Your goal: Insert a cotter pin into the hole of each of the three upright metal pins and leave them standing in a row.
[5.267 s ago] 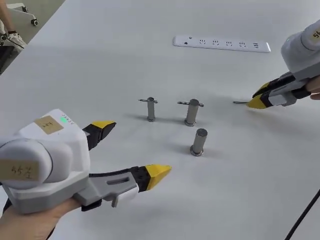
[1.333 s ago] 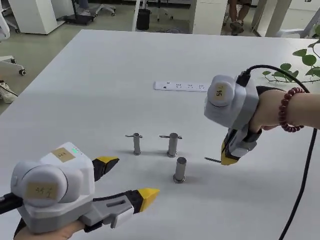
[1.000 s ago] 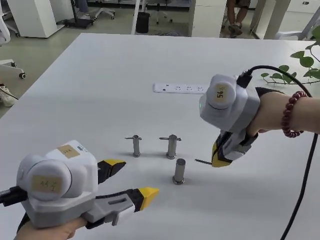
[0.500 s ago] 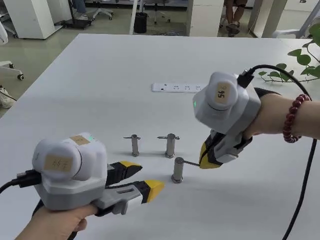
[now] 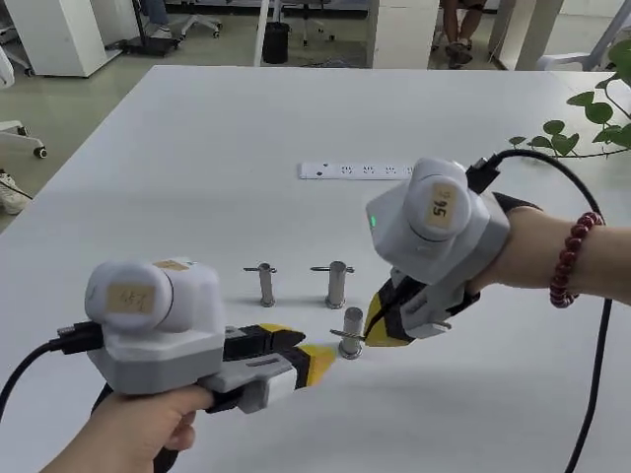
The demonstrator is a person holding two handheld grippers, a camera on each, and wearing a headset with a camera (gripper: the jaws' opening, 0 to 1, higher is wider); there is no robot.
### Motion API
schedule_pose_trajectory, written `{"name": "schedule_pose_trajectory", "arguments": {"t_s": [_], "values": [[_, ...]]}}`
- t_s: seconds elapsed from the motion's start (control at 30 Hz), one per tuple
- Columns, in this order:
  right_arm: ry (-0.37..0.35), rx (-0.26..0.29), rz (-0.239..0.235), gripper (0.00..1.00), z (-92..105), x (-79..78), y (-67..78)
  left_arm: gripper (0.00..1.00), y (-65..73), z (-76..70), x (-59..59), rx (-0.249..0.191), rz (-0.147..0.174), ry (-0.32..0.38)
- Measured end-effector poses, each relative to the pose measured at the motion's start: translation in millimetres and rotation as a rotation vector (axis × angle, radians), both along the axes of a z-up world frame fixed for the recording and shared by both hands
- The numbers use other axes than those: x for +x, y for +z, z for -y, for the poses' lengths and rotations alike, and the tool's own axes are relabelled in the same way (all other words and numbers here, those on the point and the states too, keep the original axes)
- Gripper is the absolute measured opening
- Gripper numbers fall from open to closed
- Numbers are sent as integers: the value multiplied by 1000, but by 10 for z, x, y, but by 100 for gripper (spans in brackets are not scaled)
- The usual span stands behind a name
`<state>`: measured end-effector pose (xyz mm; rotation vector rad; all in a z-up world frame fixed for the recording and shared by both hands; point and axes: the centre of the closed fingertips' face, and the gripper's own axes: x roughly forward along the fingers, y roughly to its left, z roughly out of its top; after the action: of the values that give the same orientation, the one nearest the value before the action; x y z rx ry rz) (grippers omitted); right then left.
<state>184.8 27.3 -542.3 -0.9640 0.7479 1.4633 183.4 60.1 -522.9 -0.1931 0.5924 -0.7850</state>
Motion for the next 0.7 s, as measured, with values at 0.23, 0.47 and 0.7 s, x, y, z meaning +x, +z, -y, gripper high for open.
{"name": "schedule_pose_trajectory", "arguments": {"t_s": [0.23,0.47,0.7], "values": [[15,43,2,0,-95,-56,29,14,22,38,28,-54,-33,21],[19,68,9,0,-124,-52,49,6,28,19,51,-89,-56,39],[31,83,25,0,-144,-43,62,4,23,18,59,-113,-77,52]]}}
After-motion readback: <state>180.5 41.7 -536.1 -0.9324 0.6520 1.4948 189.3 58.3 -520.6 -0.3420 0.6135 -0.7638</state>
